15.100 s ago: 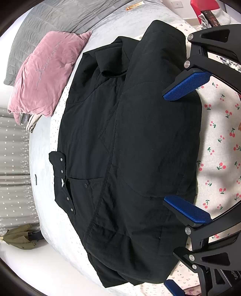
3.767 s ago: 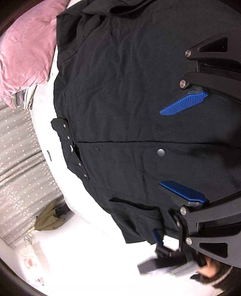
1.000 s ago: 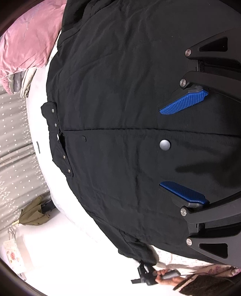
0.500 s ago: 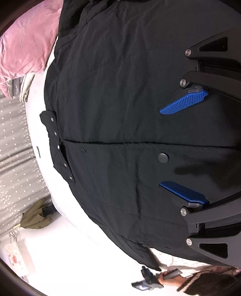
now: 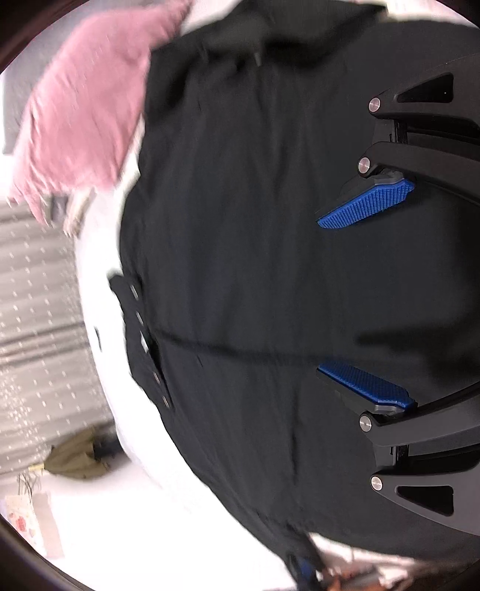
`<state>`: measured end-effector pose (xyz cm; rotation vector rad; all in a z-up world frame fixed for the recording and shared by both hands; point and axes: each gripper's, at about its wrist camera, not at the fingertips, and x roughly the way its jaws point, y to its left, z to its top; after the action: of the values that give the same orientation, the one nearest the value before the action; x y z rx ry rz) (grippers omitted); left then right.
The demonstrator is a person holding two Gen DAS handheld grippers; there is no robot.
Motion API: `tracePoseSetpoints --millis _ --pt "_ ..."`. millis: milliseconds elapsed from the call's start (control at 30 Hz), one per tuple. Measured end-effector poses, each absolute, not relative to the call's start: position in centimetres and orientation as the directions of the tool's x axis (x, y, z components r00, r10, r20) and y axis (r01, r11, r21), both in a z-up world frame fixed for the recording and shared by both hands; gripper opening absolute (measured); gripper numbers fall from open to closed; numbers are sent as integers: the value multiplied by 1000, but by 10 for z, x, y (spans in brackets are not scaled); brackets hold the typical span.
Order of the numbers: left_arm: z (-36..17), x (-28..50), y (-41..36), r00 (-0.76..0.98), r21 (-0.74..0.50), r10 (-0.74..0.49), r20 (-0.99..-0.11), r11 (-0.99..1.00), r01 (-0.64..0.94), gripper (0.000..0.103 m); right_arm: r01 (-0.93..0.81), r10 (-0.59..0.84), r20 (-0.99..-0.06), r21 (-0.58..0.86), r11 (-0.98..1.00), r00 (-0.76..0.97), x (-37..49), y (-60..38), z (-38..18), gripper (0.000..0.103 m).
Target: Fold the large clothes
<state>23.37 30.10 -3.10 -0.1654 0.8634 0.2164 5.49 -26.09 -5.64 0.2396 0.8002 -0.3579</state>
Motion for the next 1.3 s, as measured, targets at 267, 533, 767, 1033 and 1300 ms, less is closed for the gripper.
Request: tracePoseSetpoints --millis 267,533,767,1033,1300 --pt "25 188 208 669 -112 -51 -742 993 -48 98 626 -515 -696 -120 770 501 20 -317 -40 77" --pt "-9 153 112 597 -242 -282 -751 959 148 99 641 -549 -740 -211 738 388 17 -369 -60 72" --pt "-41 141 71 596 -242 -368 -713 928 283 99 628 -553 -718 -208 750 423 -1 -411 -39 7" --pt "-33 134 62 658 -214 -394 -642 916 341 99 713 -784 -534 -412 568 316 -3 -512 55 6" --pt "-31 125 56 692 -158 -374 -617 921 356 99 817 -882 -471 -496 294 32 -17 -644 81 23"
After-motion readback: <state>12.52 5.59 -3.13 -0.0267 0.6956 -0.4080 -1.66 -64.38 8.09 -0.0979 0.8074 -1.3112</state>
